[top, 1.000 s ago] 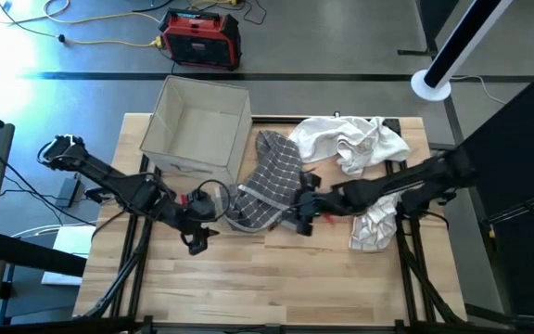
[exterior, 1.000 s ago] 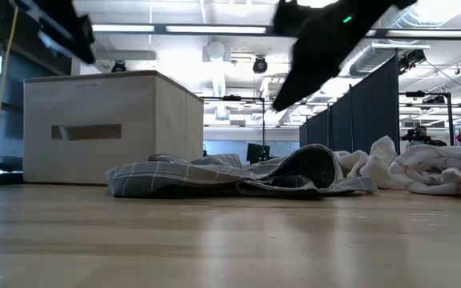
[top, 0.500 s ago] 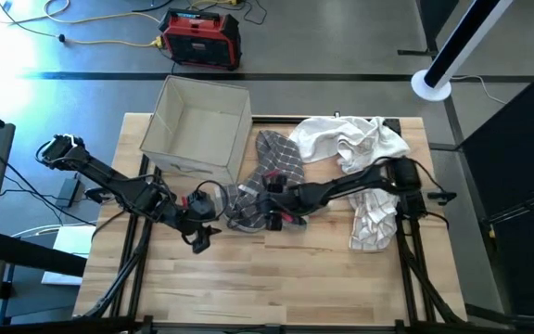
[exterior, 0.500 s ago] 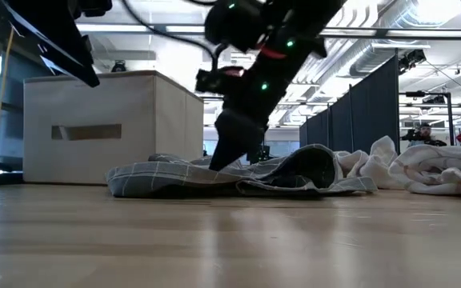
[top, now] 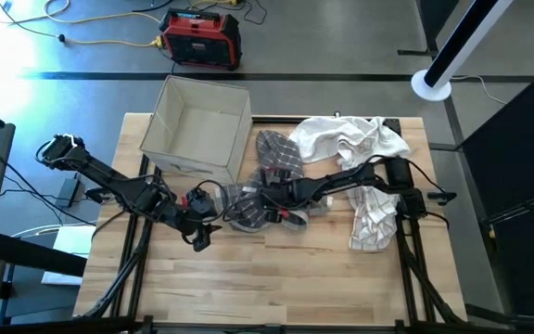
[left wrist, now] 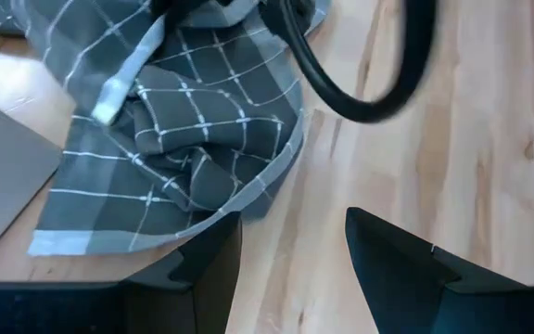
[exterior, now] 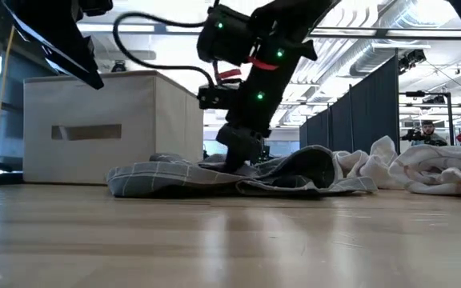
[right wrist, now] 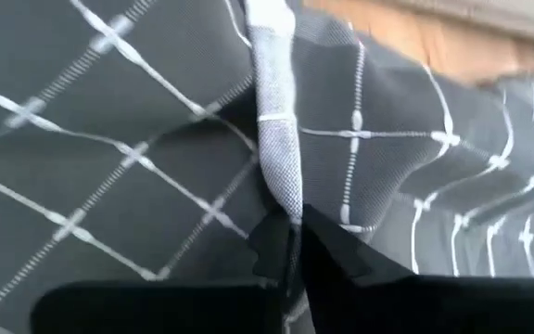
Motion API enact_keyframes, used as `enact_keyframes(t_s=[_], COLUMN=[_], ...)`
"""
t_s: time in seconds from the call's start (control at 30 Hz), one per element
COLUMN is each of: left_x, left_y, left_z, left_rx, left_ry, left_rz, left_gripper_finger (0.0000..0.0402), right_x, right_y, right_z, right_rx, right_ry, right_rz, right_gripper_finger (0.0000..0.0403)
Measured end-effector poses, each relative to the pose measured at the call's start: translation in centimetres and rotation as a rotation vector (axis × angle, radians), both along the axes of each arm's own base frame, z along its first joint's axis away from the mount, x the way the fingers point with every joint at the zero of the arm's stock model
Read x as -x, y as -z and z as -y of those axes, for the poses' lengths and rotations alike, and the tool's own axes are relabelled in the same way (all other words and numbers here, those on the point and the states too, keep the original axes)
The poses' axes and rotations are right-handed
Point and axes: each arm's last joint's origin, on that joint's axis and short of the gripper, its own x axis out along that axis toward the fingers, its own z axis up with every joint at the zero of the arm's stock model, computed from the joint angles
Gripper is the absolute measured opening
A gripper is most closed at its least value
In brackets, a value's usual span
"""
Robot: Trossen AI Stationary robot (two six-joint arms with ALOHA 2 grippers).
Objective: Fold towel
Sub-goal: Fold the gray towel
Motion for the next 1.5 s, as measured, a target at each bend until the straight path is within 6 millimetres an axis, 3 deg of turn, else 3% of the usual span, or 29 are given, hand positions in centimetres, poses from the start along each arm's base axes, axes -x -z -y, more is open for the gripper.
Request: enact_keyframes(t_s=[0.1,0.17,0.37,0.53,0.77,0.93,1.1,1.17,1.27,1.37,1.5], left_x=[0.1,0.3,0.6,0.4,-0.5,-1.6,-2.6,-3.0,-3.5,-3.8,-4.3], left_y=[0.1,0.2,0.4,0.2,0.1,0.0,-0.2,-0.1,0.1,0.6,1.4], left_z=[-0.1,-0.2,-0.7,-1.6,-2.5,-2.3,-1.9,-1.8,-1.8,-1.9,-1.9], left_rx=[-0.015,-0.033,-0.144,-0.259,-0.34,-0.304,-0.25,-0.242,-0.24,-0.219,-0.193], left_ry=[-0.003,-0.011,-0.05,-0.142,-0.096,-0.042,-0.041,-0.044,-0.055,-0.089,-0.123], left_rz=[-0.016,-0.027,-0.046,-0.008,-0.007,0.039,0.12,0.139,0.147,0.134,0.113], left_gripper_finger=[0.0186,0.0186,0.0186,0.0186,0.0186,0.0186,0.0186,0.0186,0.0186,0.0186,0.0186], right_x=[0.6,1.1,4.7,8.4,13.2,16.0,18.3,19.3,20.4,21.6,22.8], right_y=[-0.6,-2.2,-10.1,-16.6,-21.1,-25.2,-28.8,-29.0,-27.3,-24.1,-19.3], right_z=[0.0,-0.3,-1.9,-4.1,-8.2,-9.0,-8.7,-8.6,-8.8,-9.5,-11.3], right_rx=[-0.017,-0.026,-0.173,-0.463,-0.732,-0.68,-0.582,-0.595,-0.634,-0.656,-0.667], right_ry=[0.039,0.045,0.074,-0.026,-0.073,-0.036,-0.182,-0.219,-0.17,-0.051,0.025], right_rz=[-0.02,0.0,0.133,0.283,0.347,0.661,0.886,0.855,0.651,0.392,0.175], right_gripper_finger=[0.0003,0.0002,0.0001,0.0,0.0,0.0,0.0,0.0,0.0,0.0,0.0])
